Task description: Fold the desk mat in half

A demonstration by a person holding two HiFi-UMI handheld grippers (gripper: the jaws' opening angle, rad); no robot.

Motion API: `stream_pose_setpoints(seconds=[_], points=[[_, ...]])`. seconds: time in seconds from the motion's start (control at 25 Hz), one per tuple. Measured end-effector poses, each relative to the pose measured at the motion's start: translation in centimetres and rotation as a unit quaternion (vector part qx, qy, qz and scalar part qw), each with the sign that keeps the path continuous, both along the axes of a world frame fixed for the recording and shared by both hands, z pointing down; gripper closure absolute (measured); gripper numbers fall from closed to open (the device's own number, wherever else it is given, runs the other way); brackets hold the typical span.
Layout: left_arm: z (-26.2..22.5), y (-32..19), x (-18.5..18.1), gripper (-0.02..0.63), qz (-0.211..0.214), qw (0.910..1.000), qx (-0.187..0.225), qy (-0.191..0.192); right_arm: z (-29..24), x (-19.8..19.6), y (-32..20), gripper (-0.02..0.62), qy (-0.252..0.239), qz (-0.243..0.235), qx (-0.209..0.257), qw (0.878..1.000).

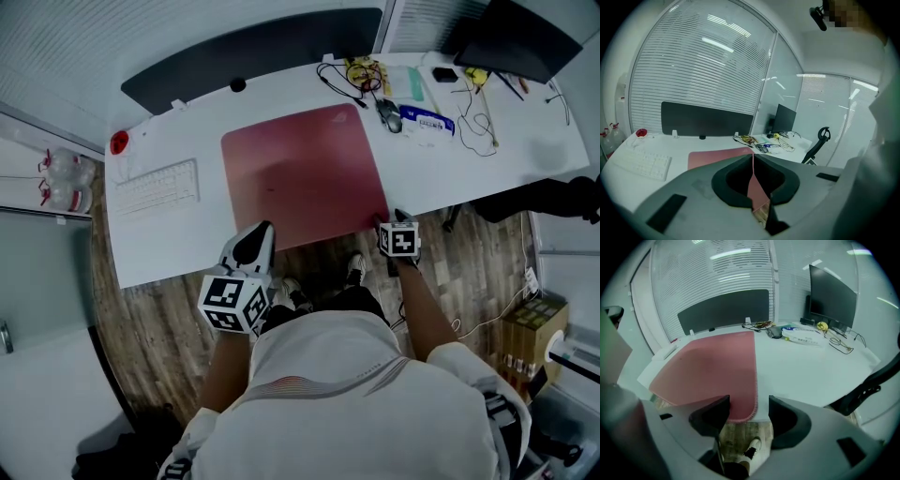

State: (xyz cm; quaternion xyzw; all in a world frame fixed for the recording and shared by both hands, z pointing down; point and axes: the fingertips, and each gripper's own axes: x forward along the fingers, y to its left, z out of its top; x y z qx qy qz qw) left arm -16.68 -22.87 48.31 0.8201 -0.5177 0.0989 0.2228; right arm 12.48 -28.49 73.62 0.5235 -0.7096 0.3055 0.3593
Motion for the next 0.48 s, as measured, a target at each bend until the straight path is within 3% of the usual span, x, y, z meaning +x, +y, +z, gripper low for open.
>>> stream_pose_setpoints(seconds=[0.28,0.4,0.48], points=[[0.17,-0.05,0.07,0.586,0.008,0.9999,-0.005,0.004,0.08,0.01,0.17,0.295,-0.025,0.001,0.012,1.0],[0.31,-0.08,0.34,0.586,0.014,0.9999,-0.007,0.003,-0.44,-0.15,0.29,0.42,-0.035,0.008,0.007,0.999],[0.39,-0.19,0.55,0.586,0.018,0.9998,-0.008,0.003,-0.55,-0.33,0.27,0.437,-0.036,0.007,0.005,0.999]])
